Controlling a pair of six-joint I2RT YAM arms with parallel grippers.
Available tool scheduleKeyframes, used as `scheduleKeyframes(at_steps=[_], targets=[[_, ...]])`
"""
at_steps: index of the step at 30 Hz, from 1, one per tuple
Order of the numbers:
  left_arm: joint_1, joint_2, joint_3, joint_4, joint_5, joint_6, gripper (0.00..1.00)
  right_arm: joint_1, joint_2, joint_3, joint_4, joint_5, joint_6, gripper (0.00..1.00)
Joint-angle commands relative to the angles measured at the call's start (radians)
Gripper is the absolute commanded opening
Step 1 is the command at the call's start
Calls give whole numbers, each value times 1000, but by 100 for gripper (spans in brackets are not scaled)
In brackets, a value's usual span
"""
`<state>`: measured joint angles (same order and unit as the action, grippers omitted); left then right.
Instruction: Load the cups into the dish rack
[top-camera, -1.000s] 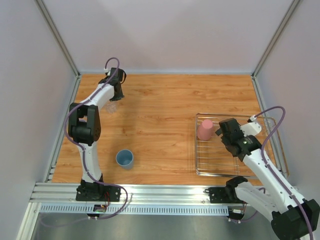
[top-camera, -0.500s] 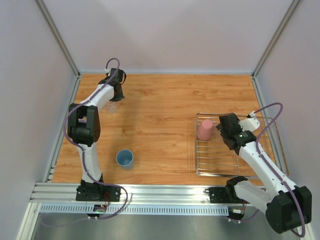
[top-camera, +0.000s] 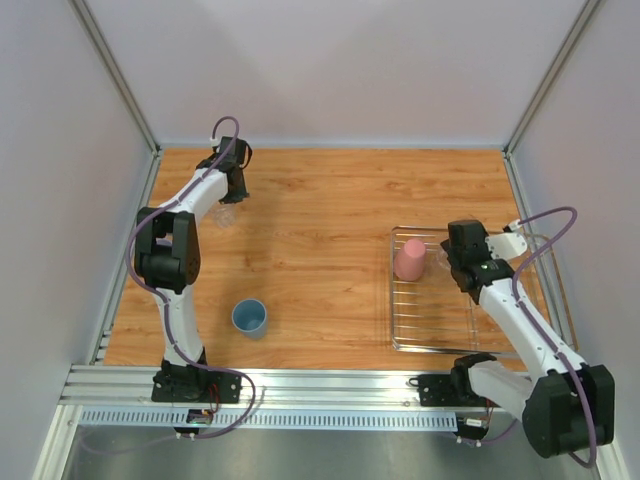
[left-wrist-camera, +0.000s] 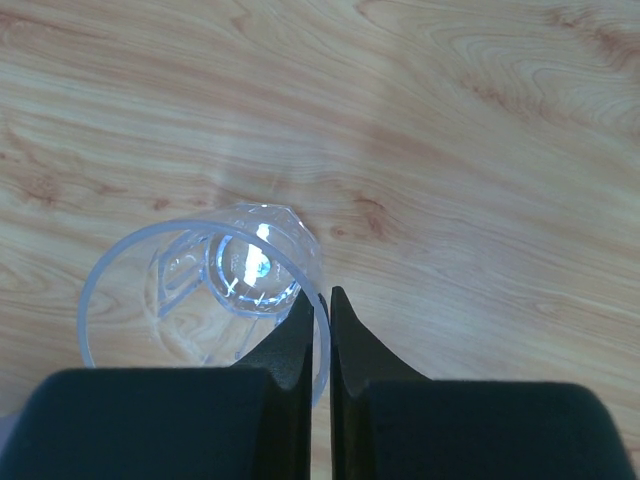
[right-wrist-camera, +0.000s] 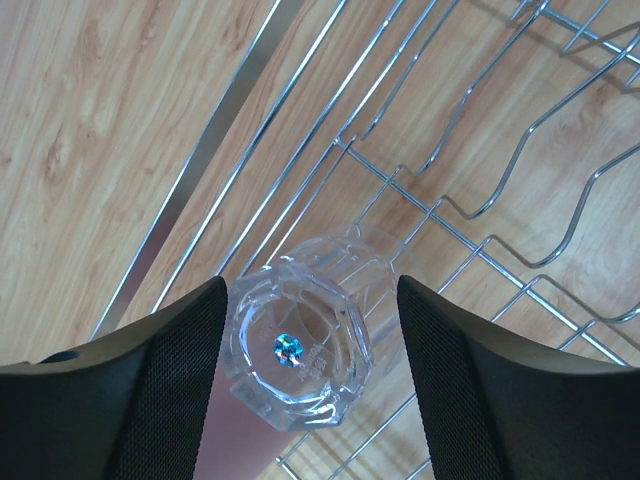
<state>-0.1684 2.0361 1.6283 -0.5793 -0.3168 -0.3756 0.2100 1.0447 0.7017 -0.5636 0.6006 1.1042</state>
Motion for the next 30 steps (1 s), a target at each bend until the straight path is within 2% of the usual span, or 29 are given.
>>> scheduleKeyframes(at_steps=[1, 3, 5, 9, 10, 12, 16, 17, 21, 27, 30], targets=[[0, -82, -7, 9, 10, 27, 0, -26, 0, 48, 70, 12, -29, 70], [0, -85, -8, 7, 12, 29, 0, -32, 2, 102, -22, 16, -9, 71], [0, -93, -16, 13, 10, 32, 0, -32, -15, 123, -83, 11, 5, 77], [0, -108, -39, 19, 10, 32, 0, -31, -107, 125, -159, -71, -7, 74], [0, -111, -41, 21, 10, 33, 0, -31, -132, 111, -159, -122, -13, 67], [0, -112, -45, 21, 10, 32, 0, -31, -187, 95, -166, -189, -26, 58], [0, -117, -51, 24, 10, 27, 0, -31, -227, 94, -252, -251, -26, 55], [0, -117, -53, 25, 12, 24, 0, -29, -235, 96, -283, -257, -30, 50], [0, -117, -51, 27, 12, 24, 0, -31, -236, 87, -312, -304, -50, 20], [0, -117, -54, 30, 12, 17, 0, -31, -172, 35, -265, -381, -95, 4], [0, -120, -58, 29, 12, 14, 0, -31, -138, 32, -216, -374, -115, 3]])
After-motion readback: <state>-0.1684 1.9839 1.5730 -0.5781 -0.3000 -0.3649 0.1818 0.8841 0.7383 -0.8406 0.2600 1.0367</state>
